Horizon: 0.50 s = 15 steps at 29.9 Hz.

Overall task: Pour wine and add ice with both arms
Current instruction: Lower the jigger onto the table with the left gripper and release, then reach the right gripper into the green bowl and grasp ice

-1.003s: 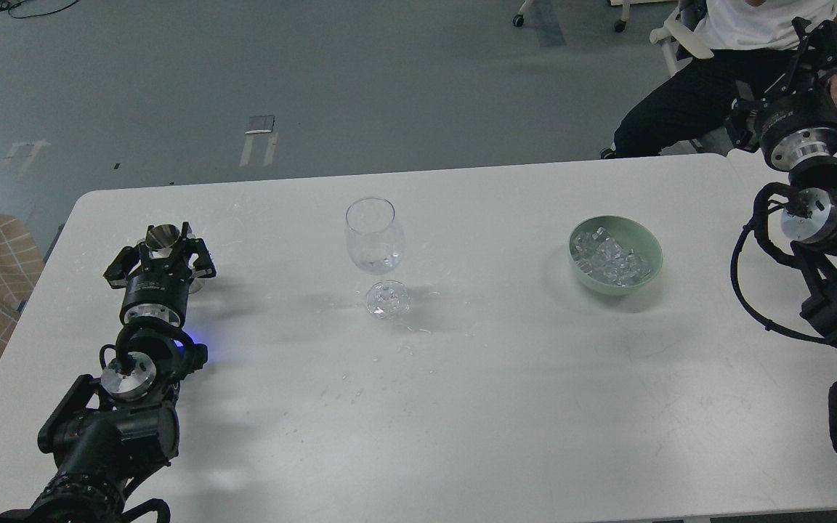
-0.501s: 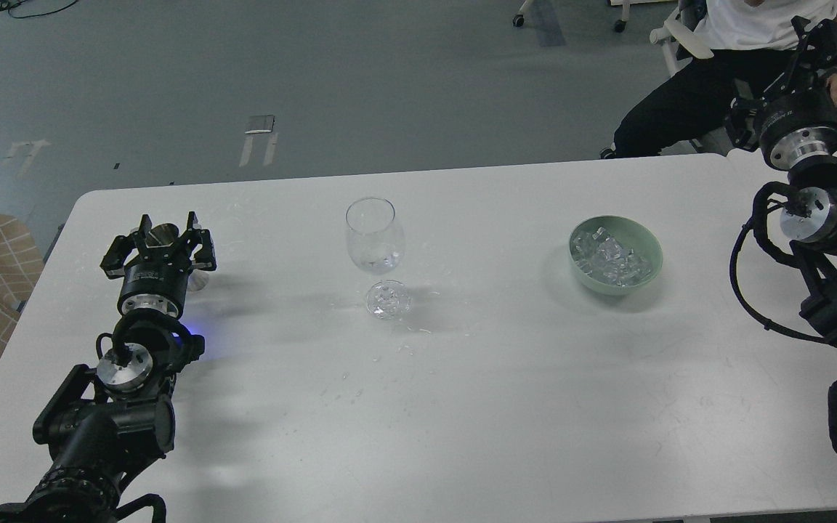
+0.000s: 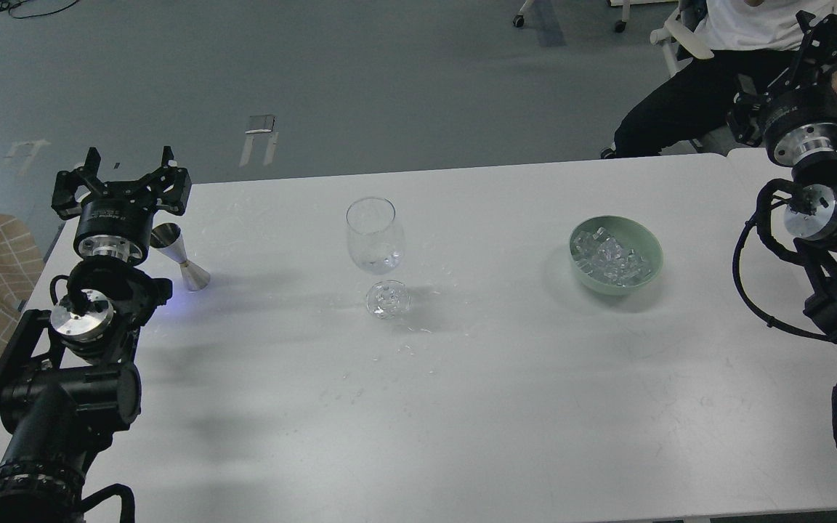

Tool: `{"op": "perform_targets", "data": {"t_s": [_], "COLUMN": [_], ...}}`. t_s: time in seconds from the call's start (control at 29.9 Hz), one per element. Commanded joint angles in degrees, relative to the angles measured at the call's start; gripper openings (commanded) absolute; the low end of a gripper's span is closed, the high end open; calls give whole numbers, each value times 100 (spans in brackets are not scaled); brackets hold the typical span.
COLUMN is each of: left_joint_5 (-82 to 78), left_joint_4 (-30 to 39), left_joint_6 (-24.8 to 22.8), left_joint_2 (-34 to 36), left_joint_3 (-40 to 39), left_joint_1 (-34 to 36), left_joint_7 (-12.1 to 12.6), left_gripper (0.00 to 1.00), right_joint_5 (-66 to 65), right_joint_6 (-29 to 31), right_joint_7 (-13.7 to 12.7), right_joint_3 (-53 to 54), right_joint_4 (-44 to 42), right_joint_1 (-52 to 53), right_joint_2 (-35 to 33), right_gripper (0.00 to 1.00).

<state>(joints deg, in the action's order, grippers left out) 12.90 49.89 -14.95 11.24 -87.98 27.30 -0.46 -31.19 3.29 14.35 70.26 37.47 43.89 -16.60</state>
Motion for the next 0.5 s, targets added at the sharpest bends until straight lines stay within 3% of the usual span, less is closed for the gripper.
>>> {"op": "perform_targets", "data": {"t_s": [0.0, 0.13, 0.23, 0.47], "left_joint_5": [-181, -603, -1341, -2801], "left_joint_4": [276, 320, 329, 750], "left_joint_6": [36, 62, 124, 124], "left_joint_2": [334, 713, 845, 995], "left_joint_3": [341, 738, 1054, 1107], "left_joint_1": [20, 187, 539, 662], "left_joint_7": [46, 19, 11, 2], "left_gripper": [97, 98, 97, 97], "right_joint_5": [-80, -378, -651, -1229], "right_joint_6": [5, 5, 14, 14], "right_joint_7": [-3, 15, 32, 50], "right_joint_3": [-21, -468, -1478, -3420], "right_joint_4": [243, 261, 348, 1305], "right_joint_1": [102, 514, 726, 1288], "right_joint_2": [-98, -212, -300, -1389], "right_gripper": [100, 100, 100, 100]}}
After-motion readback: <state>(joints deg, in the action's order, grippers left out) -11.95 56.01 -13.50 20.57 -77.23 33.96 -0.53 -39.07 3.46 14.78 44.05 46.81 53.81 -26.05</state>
